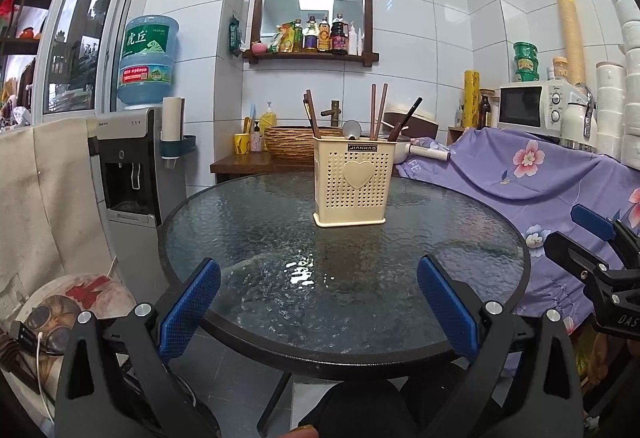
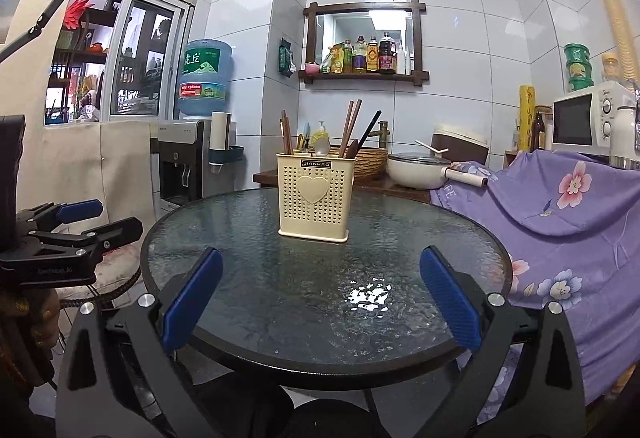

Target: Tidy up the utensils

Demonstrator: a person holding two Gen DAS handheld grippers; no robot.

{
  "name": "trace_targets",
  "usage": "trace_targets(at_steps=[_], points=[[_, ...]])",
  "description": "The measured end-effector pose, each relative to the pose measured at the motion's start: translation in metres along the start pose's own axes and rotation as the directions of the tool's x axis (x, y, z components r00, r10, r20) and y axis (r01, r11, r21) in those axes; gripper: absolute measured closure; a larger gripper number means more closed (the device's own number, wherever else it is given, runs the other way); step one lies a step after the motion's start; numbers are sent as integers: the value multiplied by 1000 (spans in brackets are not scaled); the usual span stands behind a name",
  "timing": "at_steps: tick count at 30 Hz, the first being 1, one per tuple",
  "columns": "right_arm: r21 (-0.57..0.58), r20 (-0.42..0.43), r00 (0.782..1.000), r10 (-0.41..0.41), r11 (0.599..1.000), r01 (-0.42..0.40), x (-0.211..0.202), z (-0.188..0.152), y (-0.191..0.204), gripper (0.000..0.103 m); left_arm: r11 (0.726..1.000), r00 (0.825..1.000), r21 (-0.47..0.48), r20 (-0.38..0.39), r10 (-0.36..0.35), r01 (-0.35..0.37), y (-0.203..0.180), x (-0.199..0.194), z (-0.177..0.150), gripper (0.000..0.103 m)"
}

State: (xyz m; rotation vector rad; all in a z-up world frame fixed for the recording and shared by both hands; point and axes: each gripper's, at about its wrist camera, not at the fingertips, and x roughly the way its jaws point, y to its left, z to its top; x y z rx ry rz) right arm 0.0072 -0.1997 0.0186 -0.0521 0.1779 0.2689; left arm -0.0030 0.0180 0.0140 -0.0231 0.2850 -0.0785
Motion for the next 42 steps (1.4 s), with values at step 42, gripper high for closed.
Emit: trace_targets(at_steps=[42], points=[[6, -19, 999, 30, 1000, -30, 1, 2, -2, 6, 1000, 1000, 17, -6, 9, -9, -4, -2, 5, 6]])
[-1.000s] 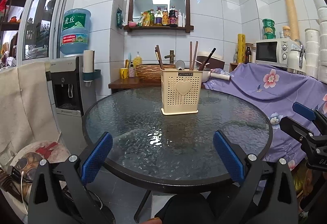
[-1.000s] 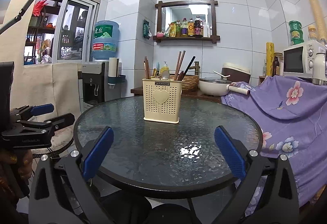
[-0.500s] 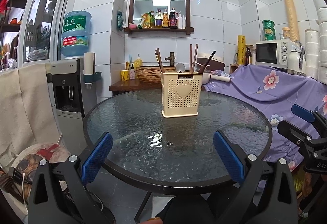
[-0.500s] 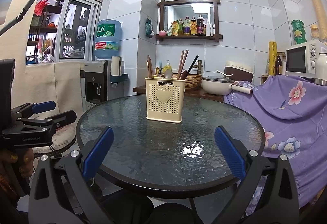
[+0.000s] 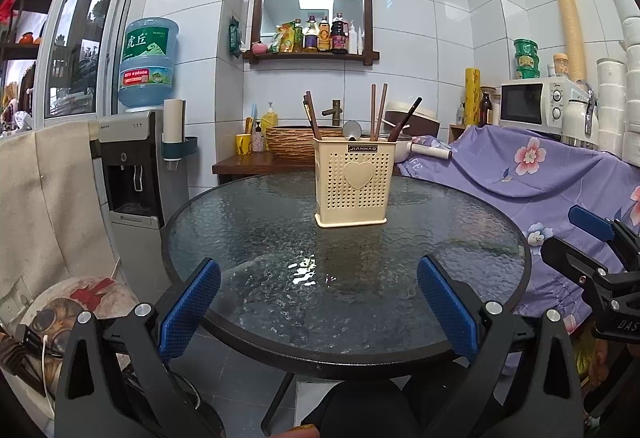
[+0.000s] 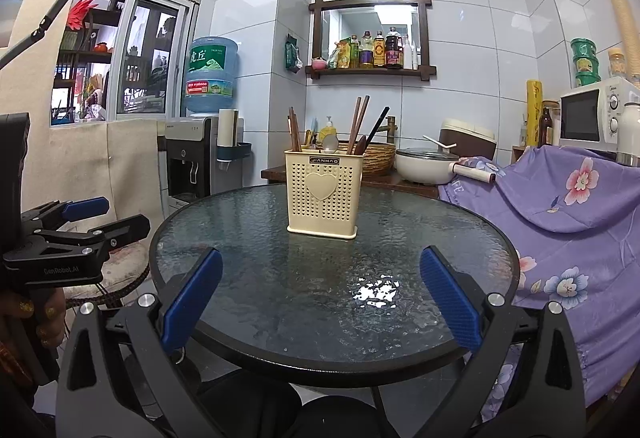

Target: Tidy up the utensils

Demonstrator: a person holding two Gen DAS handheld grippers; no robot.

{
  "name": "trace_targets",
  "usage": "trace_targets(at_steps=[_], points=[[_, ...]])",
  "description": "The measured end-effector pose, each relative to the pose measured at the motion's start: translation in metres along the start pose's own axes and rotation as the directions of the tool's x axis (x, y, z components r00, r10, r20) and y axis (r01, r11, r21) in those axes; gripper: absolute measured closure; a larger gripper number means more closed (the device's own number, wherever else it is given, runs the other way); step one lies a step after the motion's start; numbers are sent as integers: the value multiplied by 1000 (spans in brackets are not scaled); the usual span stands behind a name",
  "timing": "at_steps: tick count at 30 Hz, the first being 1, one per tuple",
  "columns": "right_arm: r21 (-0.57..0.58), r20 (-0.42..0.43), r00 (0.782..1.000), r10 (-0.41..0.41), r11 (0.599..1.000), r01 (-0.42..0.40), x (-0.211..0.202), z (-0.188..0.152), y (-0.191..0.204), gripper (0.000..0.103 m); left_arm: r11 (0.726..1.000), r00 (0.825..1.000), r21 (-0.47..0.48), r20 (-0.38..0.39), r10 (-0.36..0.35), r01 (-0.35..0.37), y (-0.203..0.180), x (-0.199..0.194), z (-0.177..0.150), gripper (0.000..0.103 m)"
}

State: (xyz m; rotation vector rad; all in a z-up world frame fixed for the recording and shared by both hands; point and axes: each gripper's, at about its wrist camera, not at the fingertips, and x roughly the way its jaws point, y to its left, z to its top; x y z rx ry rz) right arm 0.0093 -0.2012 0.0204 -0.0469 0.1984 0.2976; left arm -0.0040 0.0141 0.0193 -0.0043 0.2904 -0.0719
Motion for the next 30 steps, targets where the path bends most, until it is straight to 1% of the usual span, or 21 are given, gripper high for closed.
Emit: trace_targets(at_steps=[17, 26, 30], points=[[-1, -9, 1000, 1, 1000, -1, 3, 0, 0, 6, 1000, 1000, -14, -18, -5, 5, 0, 3, -1, 6], [2, -14, 1000, -2, 1000, 2, 5, -1, 0, 6, 1000, 1000, -20, -11, 7, -7, 0, 3, 0, 6], [-2, -15, 1000, -4, 1000, 4, 4, -1, 1, 6, 1000, 1000, -29, -15, -1, 1, 1, 3, -1, 6]])
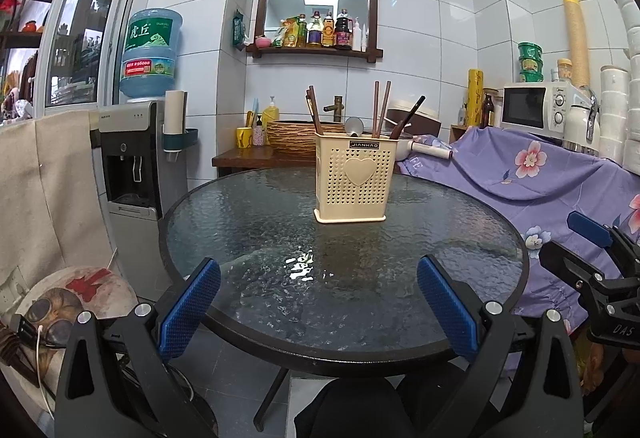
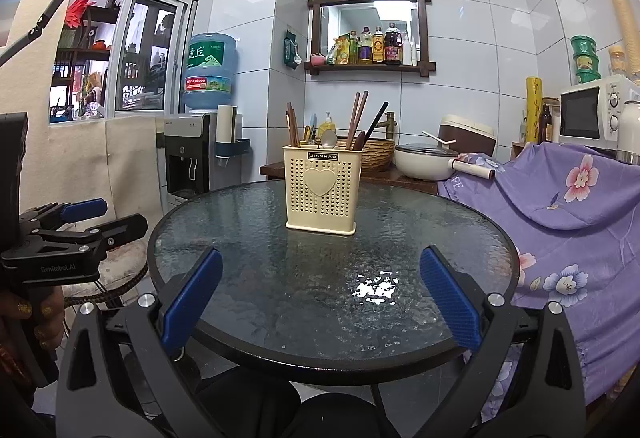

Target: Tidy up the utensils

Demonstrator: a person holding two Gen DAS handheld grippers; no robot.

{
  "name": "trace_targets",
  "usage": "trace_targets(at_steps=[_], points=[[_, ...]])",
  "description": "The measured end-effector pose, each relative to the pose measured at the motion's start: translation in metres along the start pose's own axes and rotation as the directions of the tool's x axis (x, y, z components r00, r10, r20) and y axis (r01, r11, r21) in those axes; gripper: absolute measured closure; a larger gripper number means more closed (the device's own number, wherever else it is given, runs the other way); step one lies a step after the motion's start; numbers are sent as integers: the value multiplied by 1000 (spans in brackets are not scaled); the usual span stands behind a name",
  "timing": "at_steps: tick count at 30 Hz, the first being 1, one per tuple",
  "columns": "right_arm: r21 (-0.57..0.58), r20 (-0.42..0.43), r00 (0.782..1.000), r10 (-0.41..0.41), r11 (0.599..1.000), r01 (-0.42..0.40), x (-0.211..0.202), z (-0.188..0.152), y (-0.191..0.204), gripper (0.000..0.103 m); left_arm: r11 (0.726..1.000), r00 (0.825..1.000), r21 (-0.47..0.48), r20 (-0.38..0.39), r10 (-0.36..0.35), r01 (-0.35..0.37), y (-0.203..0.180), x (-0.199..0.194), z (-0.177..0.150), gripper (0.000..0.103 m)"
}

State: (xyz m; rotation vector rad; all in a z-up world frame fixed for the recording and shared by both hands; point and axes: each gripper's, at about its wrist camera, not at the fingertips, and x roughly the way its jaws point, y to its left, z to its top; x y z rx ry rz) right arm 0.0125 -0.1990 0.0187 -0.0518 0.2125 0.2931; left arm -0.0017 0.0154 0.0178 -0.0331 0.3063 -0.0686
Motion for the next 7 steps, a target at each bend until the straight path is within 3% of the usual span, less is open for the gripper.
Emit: trace_targets(at_steps=[7], points=[[6, -2, 1000, 0, 1000, 0, 0, 0, 0, 6, 1000, 1000, 3, -9, 2, -2, -2, 1, -1, 6]])
